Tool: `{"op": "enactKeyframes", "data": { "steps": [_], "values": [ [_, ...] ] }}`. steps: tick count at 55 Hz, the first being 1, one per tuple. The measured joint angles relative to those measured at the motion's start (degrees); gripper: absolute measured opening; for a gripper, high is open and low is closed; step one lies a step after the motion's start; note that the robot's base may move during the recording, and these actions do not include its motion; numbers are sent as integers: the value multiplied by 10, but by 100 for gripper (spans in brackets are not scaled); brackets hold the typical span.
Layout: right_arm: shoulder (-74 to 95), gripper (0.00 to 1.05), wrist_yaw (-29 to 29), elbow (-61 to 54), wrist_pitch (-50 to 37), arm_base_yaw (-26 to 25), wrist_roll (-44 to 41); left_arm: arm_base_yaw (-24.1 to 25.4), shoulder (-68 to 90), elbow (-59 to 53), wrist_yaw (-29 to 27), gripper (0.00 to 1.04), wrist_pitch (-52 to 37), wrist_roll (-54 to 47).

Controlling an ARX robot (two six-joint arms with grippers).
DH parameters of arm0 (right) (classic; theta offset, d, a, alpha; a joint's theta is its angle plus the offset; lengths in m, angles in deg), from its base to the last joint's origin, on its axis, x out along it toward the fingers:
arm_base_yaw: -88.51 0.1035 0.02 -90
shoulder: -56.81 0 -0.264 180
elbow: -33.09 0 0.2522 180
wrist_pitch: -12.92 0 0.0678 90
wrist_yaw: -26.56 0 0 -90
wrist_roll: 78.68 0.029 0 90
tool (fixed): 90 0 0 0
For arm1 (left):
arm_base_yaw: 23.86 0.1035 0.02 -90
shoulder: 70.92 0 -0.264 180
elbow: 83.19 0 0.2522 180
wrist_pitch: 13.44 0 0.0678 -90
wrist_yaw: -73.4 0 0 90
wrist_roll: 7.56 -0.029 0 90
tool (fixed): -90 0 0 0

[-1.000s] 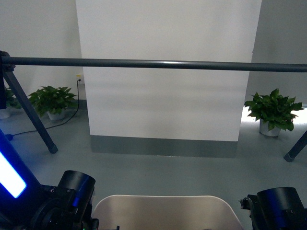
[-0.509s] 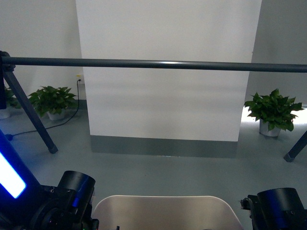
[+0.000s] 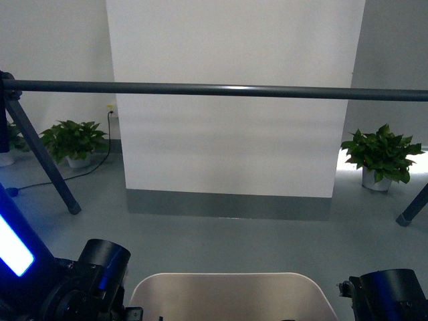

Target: Move hamper under clothes hanger

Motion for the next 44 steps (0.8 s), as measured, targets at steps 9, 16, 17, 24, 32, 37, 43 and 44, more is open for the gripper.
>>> {"op": "enactKeyframes", "data": {
  "steps": [9, 16, 17, 24, 32, 37, 43, 44],
  "values": [
    [0, 64, -14, -5, -6, -5, 5, 7, 0, -5, -8, 70, -10, 9],
    [0, 84, -18, -10, -12, -9, 10, 9, -1, -9, -8, 88, -26, 15],
    [0, 86, -19, -11, -13, -9, 10, 9, -2, -10, -8, 92, -29, 16],
    [-5, 98, -22, -17, -20, -12, 16, 9, -15, -14, -5, 98, -43, 18],
    [-28, 97, -23, -25, -33, -12, 18, 5, -58, -15, 6, 98, -58, 26],
    [-51, 97, -23, -26, -43, -12, 21, 1, -79, -15, 10, 98, -63, 31],
    [-70, 97, -23, -30, -50, -11, 25, -2, -91, -15, 14, 98, -65, 32],
    [-73, 97, -23, -31, -51, -11, 25, -3, -93, -15, 14, 98, -65, 33]
  ]
}}
